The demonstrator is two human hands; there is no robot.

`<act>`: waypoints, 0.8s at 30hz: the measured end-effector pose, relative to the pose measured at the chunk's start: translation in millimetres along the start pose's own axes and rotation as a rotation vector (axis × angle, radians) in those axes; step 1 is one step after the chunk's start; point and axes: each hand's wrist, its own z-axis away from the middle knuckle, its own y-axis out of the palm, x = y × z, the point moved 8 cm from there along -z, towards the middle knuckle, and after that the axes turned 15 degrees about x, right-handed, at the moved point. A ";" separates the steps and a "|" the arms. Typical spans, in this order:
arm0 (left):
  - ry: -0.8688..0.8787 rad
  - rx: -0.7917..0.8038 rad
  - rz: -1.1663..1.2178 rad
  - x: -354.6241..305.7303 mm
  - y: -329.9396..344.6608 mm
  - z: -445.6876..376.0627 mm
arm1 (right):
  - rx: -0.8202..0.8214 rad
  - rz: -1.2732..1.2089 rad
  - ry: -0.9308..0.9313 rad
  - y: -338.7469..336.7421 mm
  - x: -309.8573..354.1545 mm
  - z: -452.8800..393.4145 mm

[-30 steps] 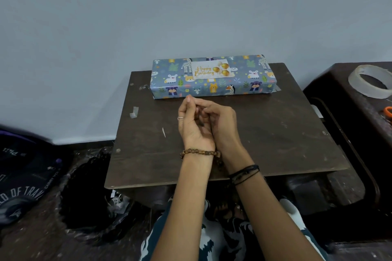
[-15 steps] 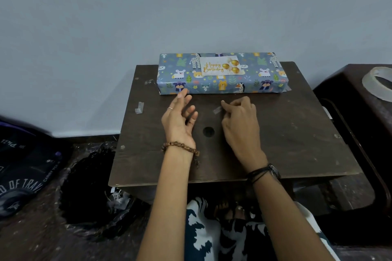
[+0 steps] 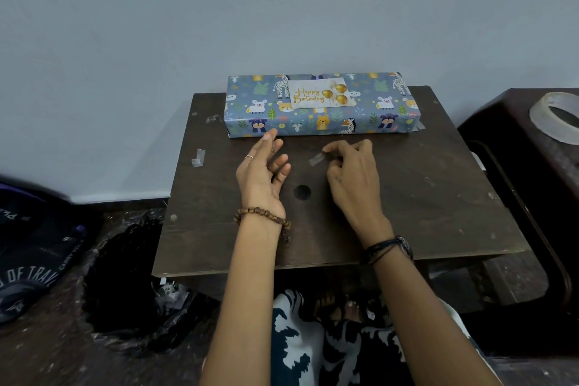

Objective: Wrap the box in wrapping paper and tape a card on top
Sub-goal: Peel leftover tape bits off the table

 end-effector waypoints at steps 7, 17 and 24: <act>-0.002 0.010 -0.029 1.7 4.5 0.3 | 0.020 0.022 -0.013 0.8 5.7 1.8; -0.002 0.015 -0.059 1.8 7.6 0.4 | 0.084 0.027 0.017 0.8 1.3 -1.3; -0.002 0.024 -0.103 2.7 13.6 1.8 | 0.139 -0.062 0.041 0.7 -2.5 -5.1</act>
